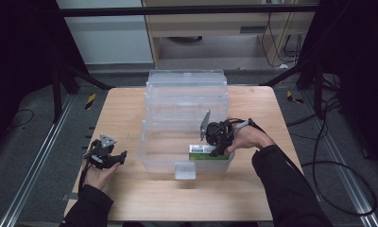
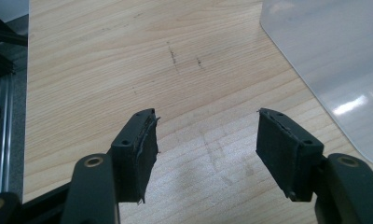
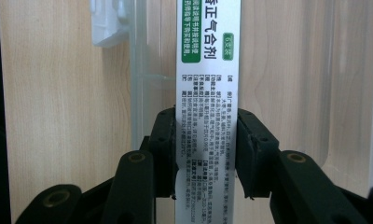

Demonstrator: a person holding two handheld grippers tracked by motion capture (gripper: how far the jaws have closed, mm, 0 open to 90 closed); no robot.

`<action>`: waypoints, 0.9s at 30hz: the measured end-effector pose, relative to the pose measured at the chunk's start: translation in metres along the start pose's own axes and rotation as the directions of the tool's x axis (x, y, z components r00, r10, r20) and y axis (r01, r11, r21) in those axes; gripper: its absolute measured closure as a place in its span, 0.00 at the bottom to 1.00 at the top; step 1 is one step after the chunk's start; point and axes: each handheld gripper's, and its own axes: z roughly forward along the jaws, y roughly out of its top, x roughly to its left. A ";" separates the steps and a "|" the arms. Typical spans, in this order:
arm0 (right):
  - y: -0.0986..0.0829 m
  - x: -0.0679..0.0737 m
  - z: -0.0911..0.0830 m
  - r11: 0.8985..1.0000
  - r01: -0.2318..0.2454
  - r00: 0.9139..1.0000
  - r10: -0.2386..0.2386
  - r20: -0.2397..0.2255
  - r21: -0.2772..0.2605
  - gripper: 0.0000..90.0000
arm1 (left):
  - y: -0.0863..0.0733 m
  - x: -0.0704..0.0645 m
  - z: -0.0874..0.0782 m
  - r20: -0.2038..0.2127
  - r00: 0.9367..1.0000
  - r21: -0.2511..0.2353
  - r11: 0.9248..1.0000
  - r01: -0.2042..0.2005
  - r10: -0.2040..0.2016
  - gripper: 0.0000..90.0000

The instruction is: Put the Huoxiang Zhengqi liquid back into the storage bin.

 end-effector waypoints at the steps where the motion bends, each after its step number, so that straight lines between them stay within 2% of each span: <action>1: 0.000 0.000 0.001 1.000 -0.003 1.000 0.003 -0.001 0.010 0.70 | 0.000 0.000 0.000 0.000 1.000 0.001 1.000 -0.001 0.001 0.42; 4: -0.002 0.000 0.003 0.999 -0.005 1.000 0.004 0.009 0.035 0.70 | 0.000 -0.001 0.001 0.000 1.000 0.002 1.000 -0.003 0.003 0.42; 13: -0.005 -0.001 -0.003 0.999 -0.042 0.999 0.042 0.009 0.018 0.73 | 0.000 -0.002 0.002 0.001 1.000 0.007 1.000 -0.006 0.006 0.42; 18: -0.007 -0.002 -0.013 0.997 -0.077 0.997 0.077 0.029 -0.022 0.72 | 0.000 -0.001 0.002 0.000 1.000 0.007 1.000 -0.006 0.006 0.42; 27: -0.007 0.001 -0.031 0.992 -0.104 0.992 0.108 0.062 -0.066 0.68 | 0.000 -0.001 0.002 0.000 1.000 0.009 1.000 -0.005 0.005 0.42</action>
